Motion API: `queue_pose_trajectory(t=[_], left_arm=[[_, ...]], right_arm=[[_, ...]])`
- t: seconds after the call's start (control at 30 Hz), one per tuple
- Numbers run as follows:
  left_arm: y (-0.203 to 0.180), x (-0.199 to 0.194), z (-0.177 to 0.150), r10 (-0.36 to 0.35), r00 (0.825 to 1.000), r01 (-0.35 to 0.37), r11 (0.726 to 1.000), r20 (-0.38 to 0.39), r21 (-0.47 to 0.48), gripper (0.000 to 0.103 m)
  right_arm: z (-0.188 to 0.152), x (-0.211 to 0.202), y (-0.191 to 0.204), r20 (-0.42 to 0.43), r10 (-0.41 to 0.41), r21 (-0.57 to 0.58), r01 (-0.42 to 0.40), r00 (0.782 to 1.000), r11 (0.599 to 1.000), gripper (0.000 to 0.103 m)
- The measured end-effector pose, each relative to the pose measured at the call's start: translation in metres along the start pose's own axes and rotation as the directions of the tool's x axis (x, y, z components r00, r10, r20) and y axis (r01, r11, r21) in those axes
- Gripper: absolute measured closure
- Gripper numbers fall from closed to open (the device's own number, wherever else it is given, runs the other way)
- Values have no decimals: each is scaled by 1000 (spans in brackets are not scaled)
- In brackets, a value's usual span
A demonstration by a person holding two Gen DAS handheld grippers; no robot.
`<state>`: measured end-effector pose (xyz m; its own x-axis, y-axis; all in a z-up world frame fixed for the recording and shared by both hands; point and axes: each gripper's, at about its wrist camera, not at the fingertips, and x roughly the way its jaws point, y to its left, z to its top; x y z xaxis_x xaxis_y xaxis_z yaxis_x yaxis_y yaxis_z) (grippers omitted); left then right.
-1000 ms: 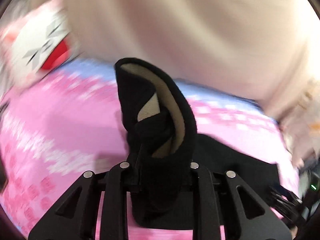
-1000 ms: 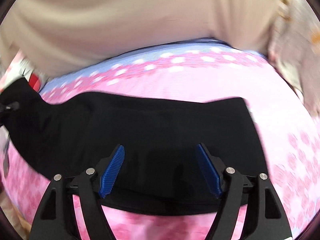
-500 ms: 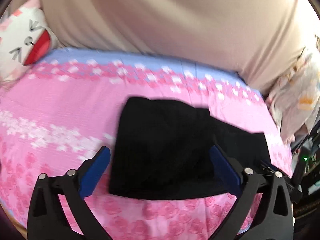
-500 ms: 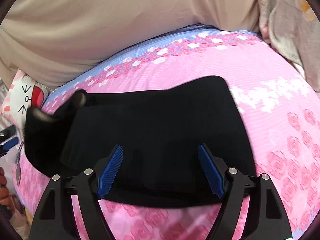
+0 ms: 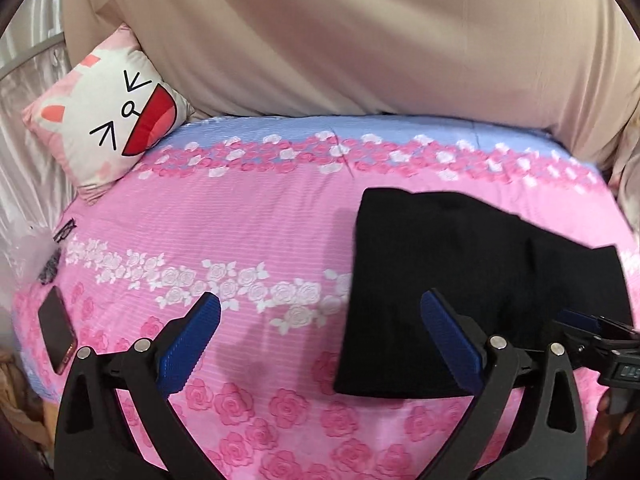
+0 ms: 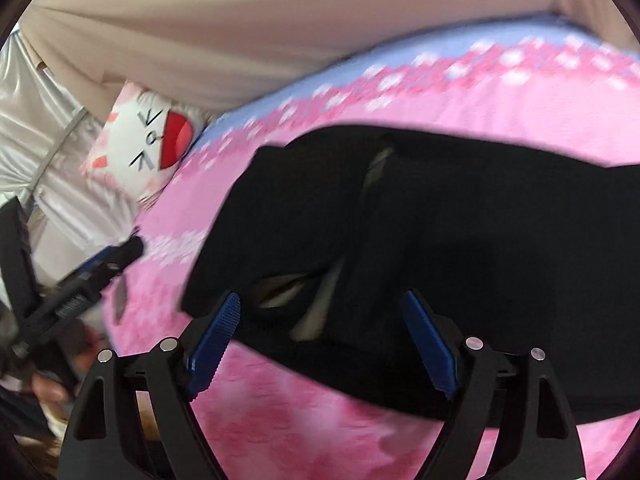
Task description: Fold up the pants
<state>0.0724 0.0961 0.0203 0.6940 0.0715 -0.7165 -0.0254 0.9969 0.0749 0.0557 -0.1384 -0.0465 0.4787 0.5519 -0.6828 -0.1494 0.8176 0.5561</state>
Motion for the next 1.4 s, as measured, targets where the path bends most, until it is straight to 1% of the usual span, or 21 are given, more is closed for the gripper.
queue_pose_trajectory(t=[0.07, 0.1, 0.17, 0.23, 0.27, 0.3, 0.37, 0.4, 0.47, 0.53, 0.67, 0.8, 0.87, 0.9, 1.0, 1.1, 1.17, 1.23, 1.27, 1.33, 1.4], left_arm=[[2, 1, -4, 31, 999, -32, 999, 18, 30, 5], [5, 1, -6, 49, 998, -50, 998, 29, 39, 5], [11, 2, -8, 62, 997, -64, 997, 40, 40, 5], [20, 8, -9, 53, 998, -54, 998, 28, 22, 5], [24, 10, -10, 49, 999, -50, 999, 21, 13, 5], [28, 13, -11, 46, 999, -46, 999, 14, 3, 5], [37, 18, -12, 50, 999, -50, 999, -1, -16, 5], [41, 20, -13, 52, 999, -52, 998, -5, -26, 5], [46, 21, -14, 56, 998, -56, 998, -11, -33, 5], [51, 20, -13, 64, 998, -65, 997, -10, -43, 5], [53, 12, -6, 69, 998, -68, 996, 8, -56, 5], [42, -5, 3, 48, 998, -46, 998, 47, -47, 5], [33, -10, 6, 39, 997, -37, 999, 64, -29, 5], [24, -11, 7, 36, 997, -35, 999, 65, -14, 5], [3, -4, 7, 23, 999, -24, 1000, 46, 15, 5], [-30, 5, 4, -2, 1000, 1, 998, 19, 60, 5], [-48, 8, 3, -15, 1000, 14, 996, 13, 83, 5], [-69, 9, 1, -36, 999, 36, 994, 1, 102, 5], [-77, 10, 0, -50, 999, 51, 993, -9, 108, 5], [-95, 11, -2, -84, 996, 87, 989, -30, 124, 5], [-113, 12, -4, -94, 995, 99, 984, -42, 146, 5]], right_arm=[[-1, 3, 9, -5, 54, 27, -54, 999, 998, 19], [0, 6, 14, -3, 46, 29, -46, 999, 999, 16], [3, 13, 17, -7, 19, 28, -19, 1000, 999, 16], [6, 22, 16, -3, 21, 54, -20, 1000, 998, 16], [8, 23, 17, 6, 21, 51, -22, 1000, 998, 23], [11, 28, 21, 12, 12, 32, -12, 1000, 999, 48], [18, 37, 27, 10, -11, 5, 11, 1000, 1000, 82], [21, 41, 31, 18, -13, -7, 13, 1000, 1000, 84], [30, 43, 46, 28, -18, -56, 20, 999, 998, 85], [39, 35, 59, 57, 17, -91, -12, 998, 996, 86], [64, -11, 71, 173, 55, -153, -28, 983, 988, 87], [73, -84, 41, 306, 22, -126, 17, 952, 992, 87], [66, -122, 13, 373, -35, -72, 67, 927, 995, 87], [56, -144, -11, 403, -90, -23, 109, 911, 994, 87], [27, -173, -73, 407, -211, 130, 172, 889, 976, 87], [-5, -171, -144, 332, -321, 299, 223, 887, 928, 86], [-20, -163, -171, 302, -314, 346, 203, 900, 916, 86], [-28, -153, -183, 300, -252, 366, 132, 920, 921, 84], [-29, -150, -185, 302, -241, 357, 124, 922, 926, 80], [-30, -154, -185, 300, -242, 335, 136, 923, 932, 78], [-31, -159, -182, 306, -269, 325, 165, 913, 931, 70]])
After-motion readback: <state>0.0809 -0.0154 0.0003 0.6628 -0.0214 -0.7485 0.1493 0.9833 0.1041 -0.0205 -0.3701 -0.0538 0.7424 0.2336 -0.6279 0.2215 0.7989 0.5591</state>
